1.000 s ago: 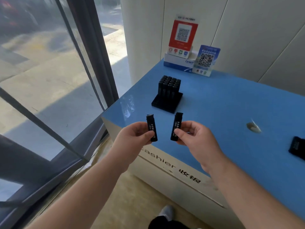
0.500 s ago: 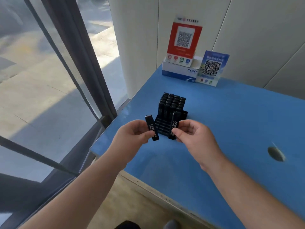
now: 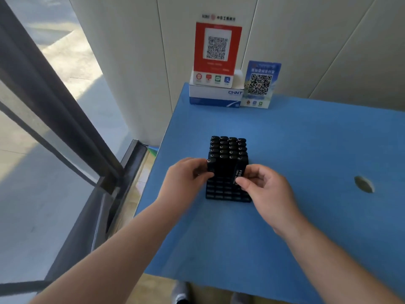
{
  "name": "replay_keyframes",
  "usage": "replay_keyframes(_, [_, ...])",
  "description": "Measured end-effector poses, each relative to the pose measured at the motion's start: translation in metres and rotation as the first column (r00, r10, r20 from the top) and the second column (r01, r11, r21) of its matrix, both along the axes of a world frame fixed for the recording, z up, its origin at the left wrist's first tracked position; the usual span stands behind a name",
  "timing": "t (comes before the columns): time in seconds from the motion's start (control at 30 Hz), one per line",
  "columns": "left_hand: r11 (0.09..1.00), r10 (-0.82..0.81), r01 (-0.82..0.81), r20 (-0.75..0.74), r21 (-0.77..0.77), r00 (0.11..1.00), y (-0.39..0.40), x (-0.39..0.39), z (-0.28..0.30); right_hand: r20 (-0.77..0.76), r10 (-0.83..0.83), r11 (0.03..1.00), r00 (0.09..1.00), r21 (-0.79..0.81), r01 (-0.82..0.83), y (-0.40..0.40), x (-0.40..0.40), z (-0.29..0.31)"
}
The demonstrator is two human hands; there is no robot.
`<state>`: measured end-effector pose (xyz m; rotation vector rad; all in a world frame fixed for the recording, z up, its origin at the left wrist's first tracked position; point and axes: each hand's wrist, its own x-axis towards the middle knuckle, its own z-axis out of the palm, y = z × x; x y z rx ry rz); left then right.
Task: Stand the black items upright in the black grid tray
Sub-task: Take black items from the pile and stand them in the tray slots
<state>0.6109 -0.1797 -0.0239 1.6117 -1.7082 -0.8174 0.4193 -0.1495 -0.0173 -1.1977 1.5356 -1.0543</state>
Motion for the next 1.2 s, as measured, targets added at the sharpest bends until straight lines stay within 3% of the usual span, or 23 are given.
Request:
replay_keyframes(0.27, [0.99, -0.121, 0.13, 0.149, -0.052, 0.982, -0.016, 0.008, -0.018, -0.032, -0.144, 0.989, 0.989, -0.049, 0.142, 0.0, 0.014, -0.011])
replay_keyframes(0.63, [0.994, -0.11, 0.11, 0.112, 0.001, 0.988, -0.021, 0.011, -0.017, -0.119, -0.24, 0.967, 0.963, -0.113, 0.227, -0.012, 0.033, -0.032])
replay_keyframes(0.8, [0.991, -0.132, 0.13, 0.11, 0.02, 0.985, -0.023, 0.011, -0.017, -0.246, -0.245, 0.962, 0.938, -0.178, 0.205, -0.013, 0.04, -0.038])
replay_keyframes(1.2, [0.989, -0.149, 0.147, 0.088, 0.026, 0.985, -0.022, 0.012, -0.018, -0.33, -0.25, 0.954, 0.91, -0.244, 0.173, -0.014, 0.047, -0.032])
